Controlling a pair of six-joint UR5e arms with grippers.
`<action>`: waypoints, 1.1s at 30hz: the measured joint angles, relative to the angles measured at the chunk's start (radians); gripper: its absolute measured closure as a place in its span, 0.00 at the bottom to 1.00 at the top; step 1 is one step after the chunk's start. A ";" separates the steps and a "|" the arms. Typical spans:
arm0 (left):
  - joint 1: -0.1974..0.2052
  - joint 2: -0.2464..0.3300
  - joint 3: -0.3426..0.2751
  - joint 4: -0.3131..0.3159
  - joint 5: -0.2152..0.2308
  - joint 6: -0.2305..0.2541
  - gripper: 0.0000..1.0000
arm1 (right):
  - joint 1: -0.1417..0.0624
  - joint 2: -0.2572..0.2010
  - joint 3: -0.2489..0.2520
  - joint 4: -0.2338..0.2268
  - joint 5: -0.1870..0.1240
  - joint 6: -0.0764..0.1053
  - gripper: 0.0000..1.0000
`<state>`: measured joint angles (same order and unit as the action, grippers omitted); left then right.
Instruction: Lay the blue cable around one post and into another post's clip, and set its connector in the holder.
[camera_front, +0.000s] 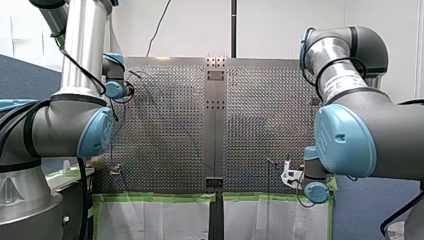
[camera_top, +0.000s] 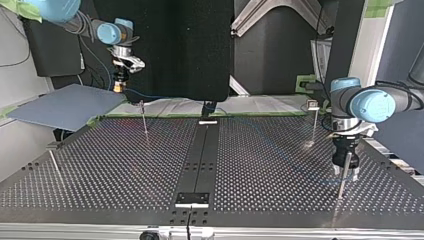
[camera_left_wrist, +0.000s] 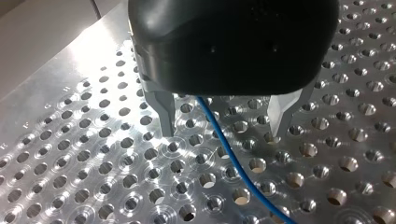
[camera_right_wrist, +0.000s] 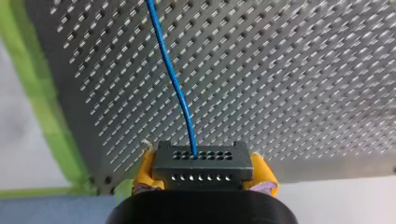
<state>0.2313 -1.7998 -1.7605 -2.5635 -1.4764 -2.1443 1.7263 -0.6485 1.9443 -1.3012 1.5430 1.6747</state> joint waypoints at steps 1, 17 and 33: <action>0.000 0.000 0.000 0.000 0.000 0.000 0.00 | 0.001 -0.009 0.001 0.004 -0.004 0.000 1.00; -0.006 0.000 0.000 -0.019 -0.029 -0.001 0.00 | 0.002 -0.127 0.002 0.075 -0.018 0.000 1.00; -0.013 0.000 0.000 -0.024 -0.032 -0.002 0.00 | 0.022 -0.128 0.003 0.099 -0.029 -0.010 1.00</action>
<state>0.2187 -1.7998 -1.7606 -2.5876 -1.5086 -2.1460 1.7487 -0.7764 1.9468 -1.2023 1.5139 1.6647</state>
